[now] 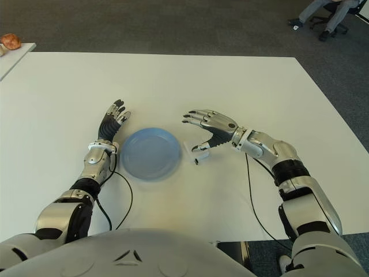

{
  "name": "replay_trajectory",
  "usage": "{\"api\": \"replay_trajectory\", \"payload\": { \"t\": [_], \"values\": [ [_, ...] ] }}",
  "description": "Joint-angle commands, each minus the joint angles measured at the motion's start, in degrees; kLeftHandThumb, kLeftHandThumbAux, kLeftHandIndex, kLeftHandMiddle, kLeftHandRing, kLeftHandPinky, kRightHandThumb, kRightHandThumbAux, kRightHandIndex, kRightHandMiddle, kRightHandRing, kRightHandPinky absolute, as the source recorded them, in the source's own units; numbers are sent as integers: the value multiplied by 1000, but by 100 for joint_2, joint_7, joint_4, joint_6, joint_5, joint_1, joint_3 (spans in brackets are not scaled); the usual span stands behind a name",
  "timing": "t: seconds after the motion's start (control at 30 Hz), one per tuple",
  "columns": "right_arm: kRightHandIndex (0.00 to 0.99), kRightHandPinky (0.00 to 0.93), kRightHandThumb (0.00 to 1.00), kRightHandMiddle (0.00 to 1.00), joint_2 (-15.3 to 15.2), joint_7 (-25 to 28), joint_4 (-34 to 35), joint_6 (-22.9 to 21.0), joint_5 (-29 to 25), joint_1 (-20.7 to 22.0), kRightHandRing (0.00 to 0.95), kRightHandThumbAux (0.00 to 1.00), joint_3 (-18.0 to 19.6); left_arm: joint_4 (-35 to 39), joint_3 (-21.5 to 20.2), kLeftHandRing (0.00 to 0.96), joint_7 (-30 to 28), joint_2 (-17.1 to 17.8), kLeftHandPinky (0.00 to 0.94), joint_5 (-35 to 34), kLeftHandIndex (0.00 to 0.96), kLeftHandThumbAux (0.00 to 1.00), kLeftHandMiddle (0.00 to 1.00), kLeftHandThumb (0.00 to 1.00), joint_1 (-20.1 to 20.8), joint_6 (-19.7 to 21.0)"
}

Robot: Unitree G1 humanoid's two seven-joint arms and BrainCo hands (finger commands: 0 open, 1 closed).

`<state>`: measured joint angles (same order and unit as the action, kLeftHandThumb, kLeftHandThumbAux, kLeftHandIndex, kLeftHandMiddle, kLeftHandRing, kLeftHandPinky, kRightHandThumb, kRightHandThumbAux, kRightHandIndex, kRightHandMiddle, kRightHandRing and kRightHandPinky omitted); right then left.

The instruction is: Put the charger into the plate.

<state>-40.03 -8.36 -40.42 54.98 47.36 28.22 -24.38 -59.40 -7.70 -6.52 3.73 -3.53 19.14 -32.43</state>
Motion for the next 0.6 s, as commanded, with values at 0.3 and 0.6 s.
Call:
{"api": "replay_trajectory", "payload": {
  "t": [0.3, 0.6],
  "values": [
    [0, 0, 150, 0, 96, -302, -875, 251, 387, 537, 0, 222, -502, -190, 54, 56, 41, -56, 89, 79, 58, 600, 52, 0, -505, 449],
    [0, 0, 182, 0, -37, -1367, -1076, 281, 1286, 833, 0, 242, -1061, -184, 59, 58, 20, -35, 91, 89, 57, 592, 55, 1, -515, 425]
  ]
}}
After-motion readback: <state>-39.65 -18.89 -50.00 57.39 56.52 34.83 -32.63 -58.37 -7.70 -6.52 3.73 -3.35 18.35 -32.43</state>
